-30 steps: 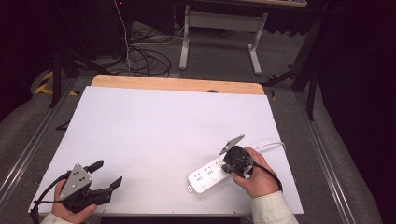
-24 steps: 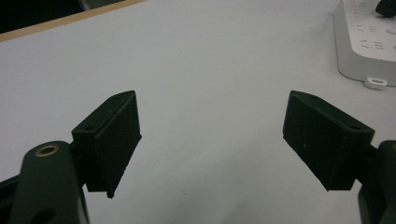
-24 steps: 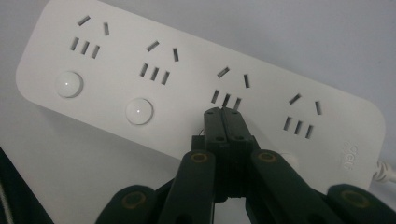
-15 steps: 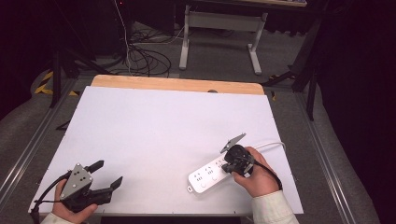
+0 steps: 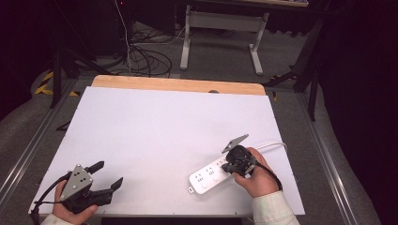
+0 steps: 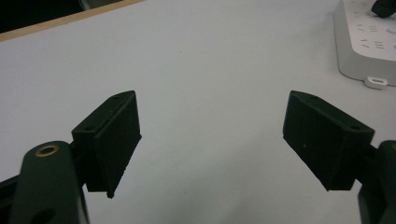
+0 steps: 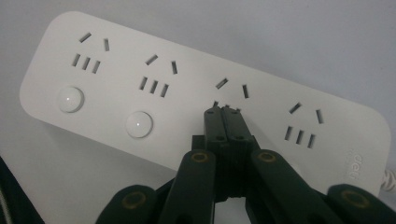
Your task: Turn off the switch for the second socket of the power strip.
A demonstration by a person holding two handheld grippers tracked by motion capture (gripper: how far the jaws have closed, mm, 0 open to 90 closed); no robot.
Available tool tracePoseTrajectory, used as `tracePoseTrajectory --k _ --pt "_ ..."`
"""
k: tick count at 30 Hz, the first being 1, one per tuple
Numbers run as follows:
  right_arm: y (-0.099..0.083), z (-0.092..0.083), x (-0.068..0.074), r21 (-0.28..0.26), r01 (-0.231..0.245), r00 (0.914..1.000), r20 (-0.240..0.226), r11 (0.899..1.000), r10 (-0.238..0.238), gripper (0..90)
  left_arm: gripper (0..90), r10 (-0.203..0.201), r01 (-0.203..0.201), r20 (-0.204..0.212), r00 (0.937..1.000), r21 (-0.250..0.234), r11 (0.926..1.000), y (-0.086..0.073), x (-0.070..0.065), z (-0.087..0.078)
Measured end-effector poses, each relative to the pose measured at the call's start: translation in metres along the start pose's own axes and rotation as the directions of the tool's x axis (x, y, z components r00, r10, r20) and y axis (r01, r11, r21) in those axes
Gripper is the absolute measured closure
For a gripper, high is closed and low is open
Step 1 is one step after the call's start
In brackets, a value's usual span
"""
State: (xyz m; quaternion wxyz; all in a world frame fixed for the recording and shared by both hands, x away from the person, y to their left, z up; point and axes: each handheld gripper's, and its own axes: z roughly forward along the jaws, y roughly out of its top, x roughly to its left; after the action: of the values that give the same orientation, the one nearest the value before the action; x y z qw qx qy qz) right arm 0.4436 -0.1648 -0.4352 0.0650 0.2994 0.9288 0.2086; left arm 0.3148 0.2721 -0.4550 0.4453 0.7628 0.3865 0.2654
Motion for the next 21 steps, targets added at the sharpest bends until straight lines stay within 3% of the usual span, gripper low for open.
tracePoseTrajectory --k 11,12,13,14,16,21 --pt "-0.001 0.0 0.003 0.0 0.011 0.9998 0.019 1.0 -0.011 90.0 19.6 -0.004 0.004 -0.002 1.0 -0.002 1.0 0.0 0.0 0.0" --pt "-0.001 0.0 0.003 -0.009 0.011 0.9998 0.018 1.0 -0.011 90.0 19.6 -0.007 0.007 -0.001 1.0 -0.003 1.0 0.0 0.0 0.0" --pt "-0.002 -0.001 0.002 -0.063 0.001 0.9994 -0.034 0.998 -0.003 90.0 19.6 -0.007 0.007 -0.001 1.0 -0.003 1.0 0.0 0.0 0.0" --pt "-0.003 0.0 0.001 -0.064 -0.005 0.9977 -0.068 0.998 0.0 90.0 19.6 -0.005 0.005 -0.001 1.0 -0.004 1.0 0.0 0.0 0.0" --pt "-0.004 -0.002 0.004 -0.082 0.008 0.9997 -0.024 0.997 -0.01 90.0 19.6 -0.006 0.006 -0.001 1.0 -0.004 1.0 0.001 0.0 0.0" --pt "-0.001 -0.021 0.009 -0.165 0.03 0.9996 0.006 0.986 -0.029 90.0 19.6 -0.006 0.006 0.001 1.0 -0.004 1.0 0.001 0.0 0.0"
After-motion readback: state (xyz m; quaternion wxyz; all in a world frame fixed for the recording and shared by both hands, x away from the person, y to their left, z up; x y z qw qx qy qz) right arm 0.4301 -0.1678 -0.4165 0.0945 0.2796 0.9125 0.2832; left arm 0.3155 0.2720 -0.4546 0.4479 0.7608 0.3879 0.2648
